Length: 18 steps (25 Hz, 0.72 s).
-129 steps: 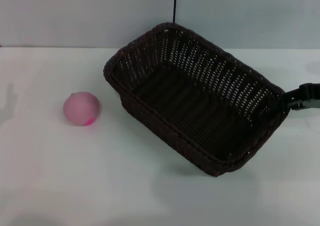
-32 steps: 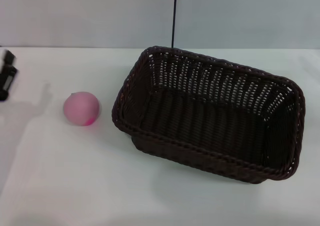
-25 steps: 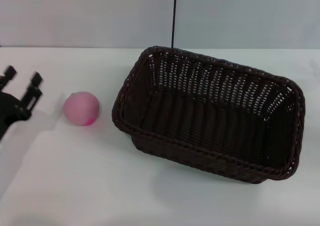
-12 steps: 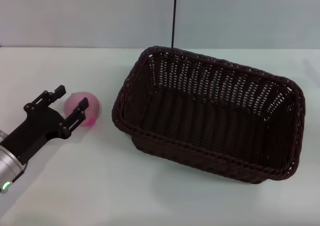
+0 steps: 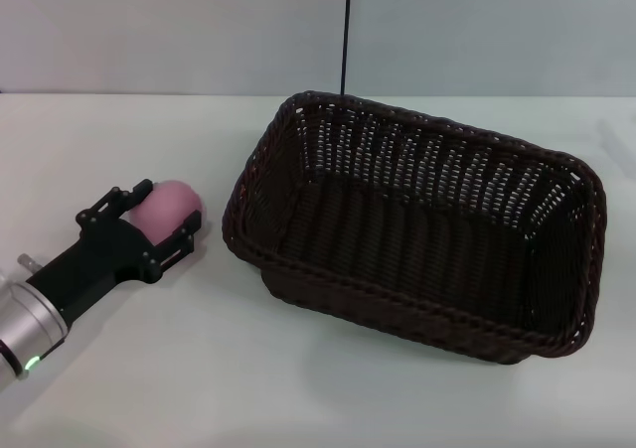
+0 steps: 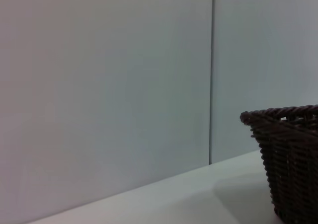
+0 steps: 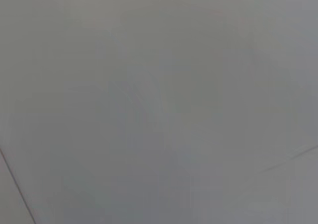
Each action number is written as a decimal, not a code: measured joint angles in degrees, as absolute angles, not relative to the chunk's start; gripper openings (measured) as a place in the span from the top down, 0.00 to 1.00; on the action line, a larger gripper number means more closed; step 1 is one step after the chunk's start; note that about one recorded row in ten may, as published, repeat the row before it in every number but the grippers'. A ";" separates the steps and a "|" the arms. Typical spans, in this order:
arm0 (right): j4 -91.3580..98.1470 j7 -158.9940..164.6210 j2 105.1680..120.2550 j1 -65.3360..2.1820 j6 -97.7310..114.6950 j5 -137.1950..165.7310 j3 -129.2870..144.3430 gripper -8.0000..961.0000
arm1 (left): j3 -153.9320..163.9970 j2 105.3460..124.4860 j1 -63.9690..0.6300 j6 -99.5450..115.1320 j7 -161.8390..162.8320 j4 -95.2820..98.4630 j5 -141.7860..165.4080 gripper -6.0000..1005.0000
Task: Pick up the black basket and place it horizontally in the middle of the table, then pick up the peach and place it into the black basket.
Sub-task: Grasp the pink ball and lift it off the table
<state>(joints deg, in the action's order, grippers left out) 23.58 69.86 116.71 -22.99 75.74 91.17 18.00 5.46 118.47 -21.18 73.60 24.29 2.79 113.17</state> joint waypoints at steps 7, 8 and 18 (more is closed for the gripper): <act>23.55 69.86 116.71 -23.05 75.74 91.17 18.11 0.31 | 5.50 118.34 -21.60 73.62 24.21 3.03 113.20 0.27; 23.55 69.86 116.71 -23.05 75.74 91.17 18.11 0.31 | 5.47 118.33 -21.63 73.62 24.18 3.14 113.18 0.29; 23.08 69.74 116.71 -23.01 75.35 91.17 18.11 0.32 | 4.56 118.23 -21.22 76.47 24.74 2.84 112.76 0.70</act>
